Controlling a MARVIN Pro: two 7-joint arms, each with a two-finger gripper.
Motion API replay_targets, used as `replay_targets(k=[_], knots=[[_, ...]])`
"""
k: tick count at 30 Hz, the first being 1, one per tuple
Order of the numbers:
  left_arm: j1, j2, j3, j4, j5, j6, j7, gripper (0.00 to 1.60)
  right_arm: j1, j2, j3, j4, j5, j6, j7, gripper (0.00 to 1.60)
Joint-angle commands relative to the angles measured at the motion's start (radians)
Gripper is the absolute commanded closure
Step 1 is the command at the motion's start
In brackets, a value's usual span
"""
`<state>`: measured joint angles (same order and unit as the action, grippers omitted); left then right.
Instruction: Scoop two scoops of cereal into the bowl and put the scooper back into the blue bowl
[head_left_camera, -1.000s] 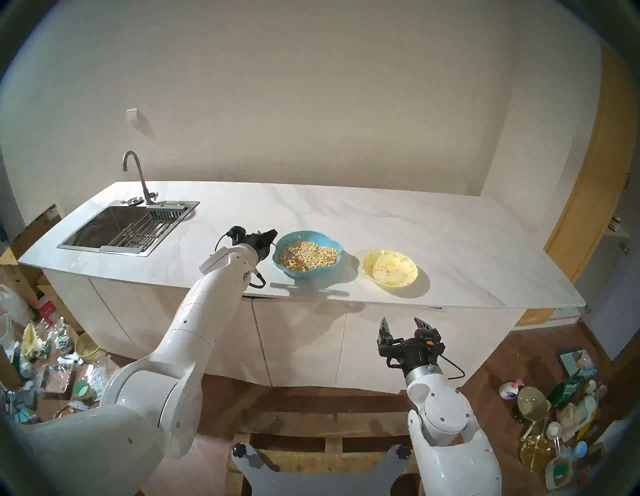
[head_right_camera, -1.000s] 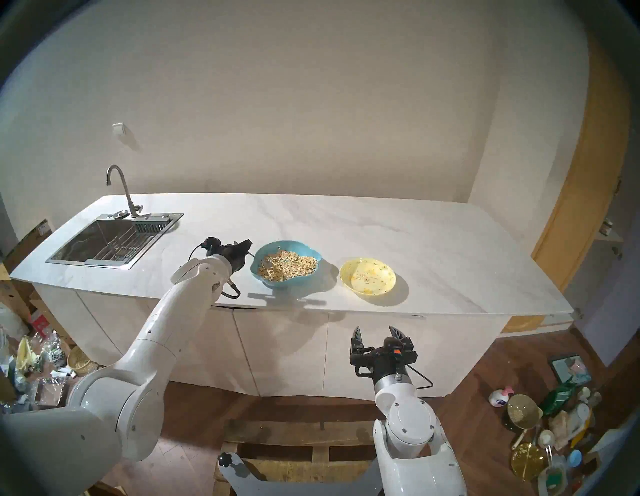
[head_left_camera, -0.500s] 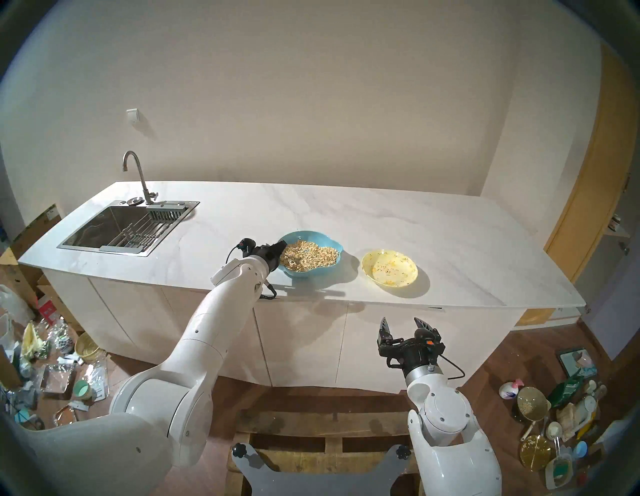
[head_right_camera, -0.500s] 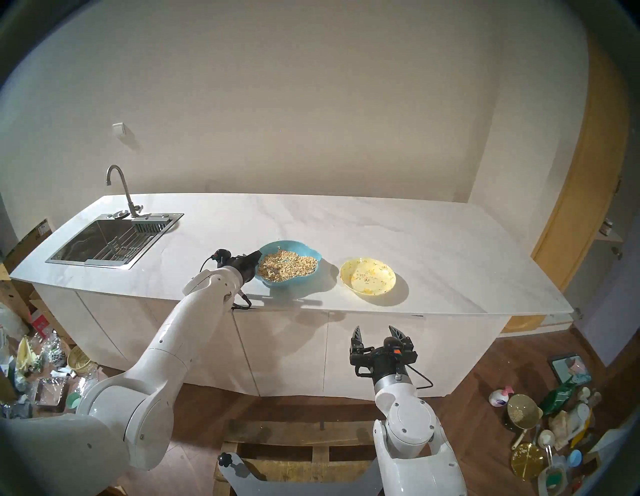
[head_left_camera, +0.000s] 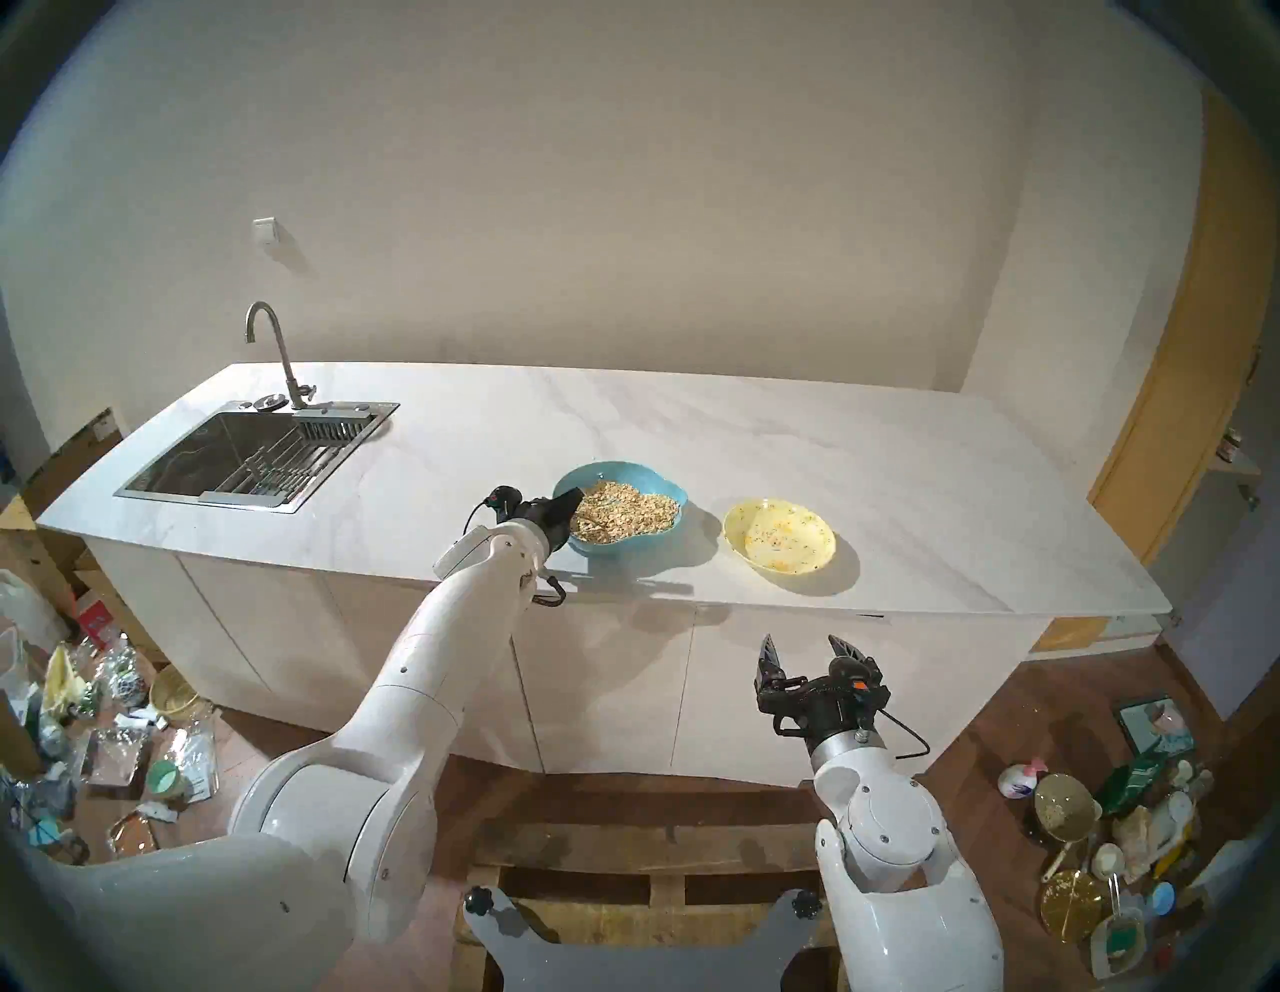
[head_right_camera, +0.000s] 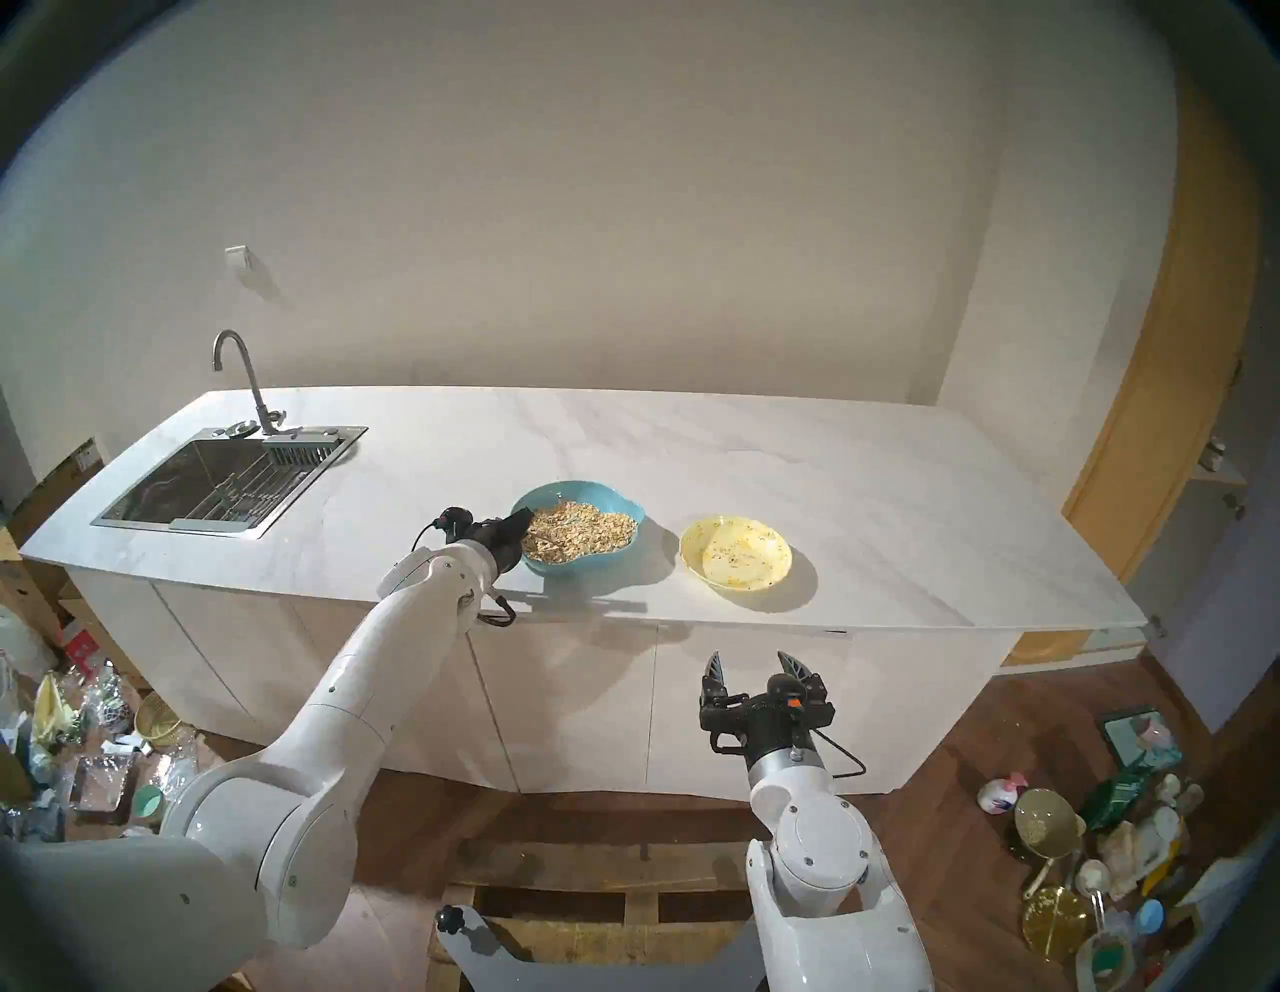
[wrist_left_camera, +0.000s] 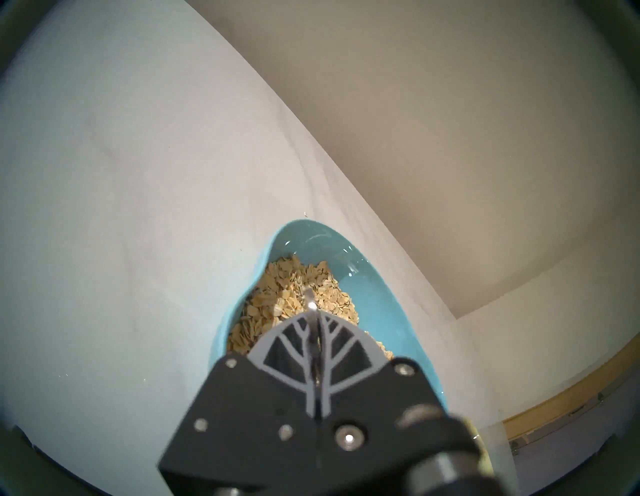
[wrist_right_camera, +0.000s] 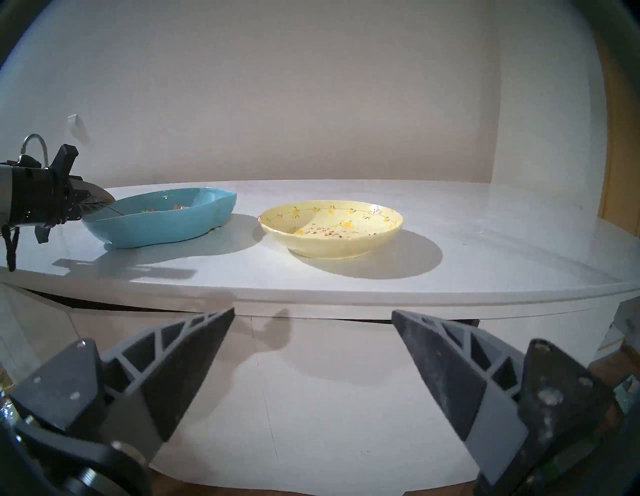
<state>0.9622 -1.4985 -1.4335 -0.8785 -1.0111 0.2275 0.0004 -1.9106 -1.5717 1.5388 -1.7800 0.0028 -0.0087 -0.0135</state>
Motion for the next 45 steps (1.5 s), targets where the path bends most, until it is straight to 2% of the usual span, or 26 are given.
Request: replay_targets(k=[1,11,31,45], knots=[[0.013,-0.031,-0.027,-0.003,-0.056,0.046,0.002,1.6,0.005,-0.002,-0.001,-0.026,0.001,-0.005,0.0,0.0],[0.035,-0.034,-0.055,-0.028,-0.099,0.078,0.007,1.6,0.005,-0.002,-0.001,-0.026,0.001,-0.004,0.0,0.0],[0.094,-0.015,-0.051,-0.178,-0.117,0.11,0.056,1.6,0.004,-0.002,-0.001,-0.026,0.001,-0.004,0.0,0.0],[0.087,0.006,-0.058,-0.212,-0.129,0.115,0.075,1.6,0.005,-0.002,-0.001,-0.026,0.001,-0.005,0.0,0.0]])
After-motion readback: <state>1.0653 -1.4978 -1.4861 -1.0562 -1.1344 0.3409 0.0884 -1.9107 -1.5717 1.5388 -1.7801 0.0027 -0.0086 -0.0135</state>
